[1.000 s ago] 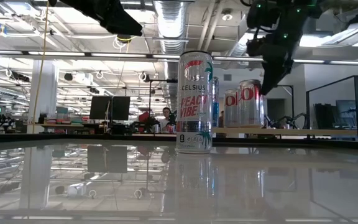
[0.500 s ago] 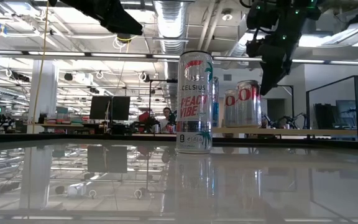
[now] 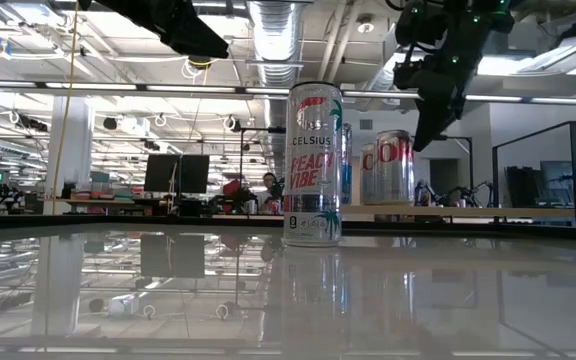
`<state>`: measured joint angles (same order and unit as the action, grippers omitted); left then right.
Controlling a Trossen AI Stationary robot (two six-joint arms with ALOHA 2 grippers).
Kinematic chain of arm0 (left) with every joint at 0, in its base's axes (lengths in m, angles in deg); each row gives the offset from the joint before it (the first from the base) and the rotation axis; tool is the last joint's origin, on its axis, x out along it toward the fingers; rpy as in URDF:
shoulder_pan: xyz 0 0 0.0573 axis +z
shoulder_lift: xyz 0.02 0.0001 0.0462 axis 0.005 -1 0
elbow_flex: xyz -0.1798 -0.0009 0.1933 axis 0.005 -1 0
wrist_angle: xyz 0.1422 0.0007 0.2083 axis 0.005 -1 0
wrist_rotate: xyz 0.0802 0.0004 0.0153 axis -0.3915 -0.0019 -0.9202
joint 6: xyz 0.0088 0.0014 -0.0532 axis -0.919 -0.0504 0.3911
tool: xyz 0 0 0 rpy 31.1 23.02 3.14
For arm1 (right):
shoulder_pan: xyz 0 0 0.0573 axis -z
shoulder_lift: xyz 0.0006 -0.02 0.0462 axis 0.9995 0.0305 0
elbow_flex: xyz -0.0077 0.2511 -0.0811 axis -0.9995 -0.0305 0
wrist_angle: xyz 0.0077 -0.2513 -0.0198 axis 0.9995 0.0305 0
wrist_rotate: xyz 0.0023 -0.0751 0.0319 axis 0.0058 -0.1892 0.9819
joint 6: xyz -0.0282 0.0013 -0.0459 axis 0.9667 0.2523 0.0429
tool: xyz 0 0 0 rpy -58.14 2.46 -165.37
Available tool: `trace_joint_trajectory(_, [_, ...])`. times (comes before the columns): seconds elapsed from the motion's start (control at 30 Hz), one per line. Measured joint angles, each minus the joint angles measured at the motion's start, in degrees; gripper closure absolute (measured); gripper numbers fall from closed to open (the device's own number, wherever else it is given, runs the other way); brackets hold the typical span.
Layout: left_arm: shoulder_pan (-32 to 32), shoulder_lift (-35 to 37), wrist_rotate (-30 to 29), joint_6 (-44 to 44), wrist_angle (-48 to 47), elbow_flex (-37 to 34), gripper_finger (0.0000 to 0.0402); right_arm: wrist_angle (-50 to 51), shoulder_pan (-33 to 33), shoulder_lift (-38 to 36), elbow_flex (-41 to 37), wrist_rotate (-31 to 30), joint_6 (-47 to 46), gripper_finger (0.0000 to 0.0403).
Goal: Place canned beverage on shelf
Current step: Put the red-silver soda can on the shelf aligned with the other red-silver soda can, then put the right white-pink soda can
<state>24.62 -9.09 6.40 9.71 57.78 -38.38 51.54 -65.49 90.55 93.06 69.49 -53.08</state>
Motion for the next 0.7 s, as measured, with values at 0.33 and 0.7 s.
trace_joint_trajectory(0.33, [0.0,0.0,-0.04,-0.02,0.4,0.0,0.0056,2.32,-3.22,-1.42,0.0,0.04,-2.29,0.0381])
trace_joint_trajectory(0.7, [-0.17,-1.86,8.03,1.4,3.16,0.0,0.0056,3.33,-16.93,-7.1,0.02,-0.11,-14.07,0.0379])
